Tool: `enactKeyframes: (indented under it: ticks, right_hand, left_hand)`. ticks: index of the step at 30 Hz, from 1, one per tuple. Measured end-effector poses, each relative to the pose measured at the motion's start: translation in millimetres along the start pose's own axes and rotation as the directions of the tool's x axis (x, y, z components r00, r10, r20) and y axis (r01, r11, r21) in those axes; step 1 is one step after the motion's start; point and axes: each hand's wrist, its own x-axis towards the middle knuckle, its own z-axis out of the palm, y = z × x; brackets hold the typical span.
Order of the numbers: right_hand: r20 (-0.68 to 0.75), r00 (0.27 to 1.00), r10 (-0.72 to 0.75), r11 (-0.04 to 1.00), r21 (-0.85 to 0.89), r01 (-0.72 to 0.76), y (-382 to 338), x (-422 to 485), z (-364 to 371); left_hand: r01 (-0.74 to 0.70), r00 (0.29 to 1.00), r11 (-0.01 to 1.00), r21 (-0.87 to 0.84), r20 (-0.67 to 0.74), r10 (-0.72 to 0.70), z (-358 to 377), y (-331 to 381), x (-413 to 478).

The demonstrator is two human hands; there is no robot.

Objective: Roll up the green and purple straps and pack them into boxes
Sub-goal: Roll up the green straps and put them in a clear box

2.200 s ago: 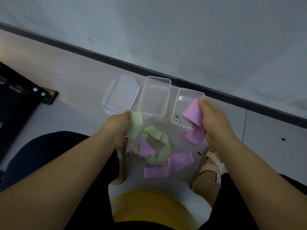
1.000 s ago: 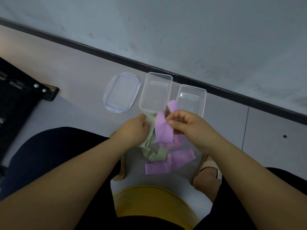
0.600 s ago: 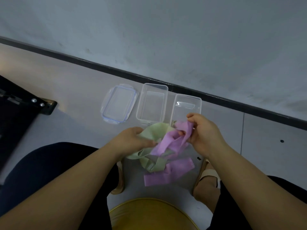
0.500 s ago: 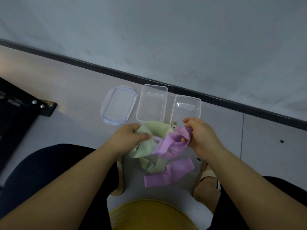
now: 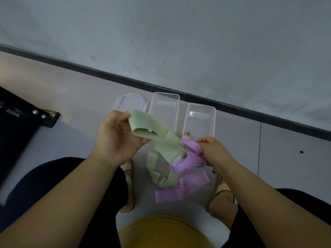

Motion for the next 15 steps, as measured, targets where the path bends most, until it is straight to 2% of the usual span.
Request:
enactKeyframes:
  ticks: [3, 6, 8, 10, 13, 15]
  right_hand:
    - [0.087, 0.996, 0.037, 0.997, 0.062, -0.042, -6.7, -2.1, -0.8]
    - [0.280, 0.960, -0.007, 0.992, -0.119, 0.042, -3.9, -8.6, -2.6]
    - [0.380, 0.925, 0.000, 0.984, -0.167, 0.069, 1.5, -10.2, 1.7]
    - [0.394, 0.919, -0.014, 0.996, -0.080, 0.050, 4.8, -8.7, 8.3]
    - [0.423, 0.906, -0.009, 0.974, 0.209, -0.088, 6.3, -3.2, 12.9]
    - [0.463, 0.886, -0.027, 0.956, 0.272, -0.112, 7.7, -0.4, 15.1]
  left_hand:
    - [0.052, 0.998, 0.997, -0.059, 0.038, -0.050, 2.5, 4.0, -5.2]
    - [0.065, 0.997, 0.997, -0.044, 0.047, -0.063, 4.4, 6.5, -9.3]
    - [0.039, 0.999, 0.999, -0.033, 0.026, -0.038, 8.2, 6.1, -10.9]
    - [0.028, 1.000, 0.998, -0.048, 0.008, -0.027, 13.5, 2.9, -12.4]
    - [0.071, 0.997, 0.995, -0.066, -0.003, -0.071, 20.1, -4.7, -14.2]
    - [0.087, 0.996, 0.995, -0.045, 0.002, -0.087, 22.3, -8.1, -15.7]
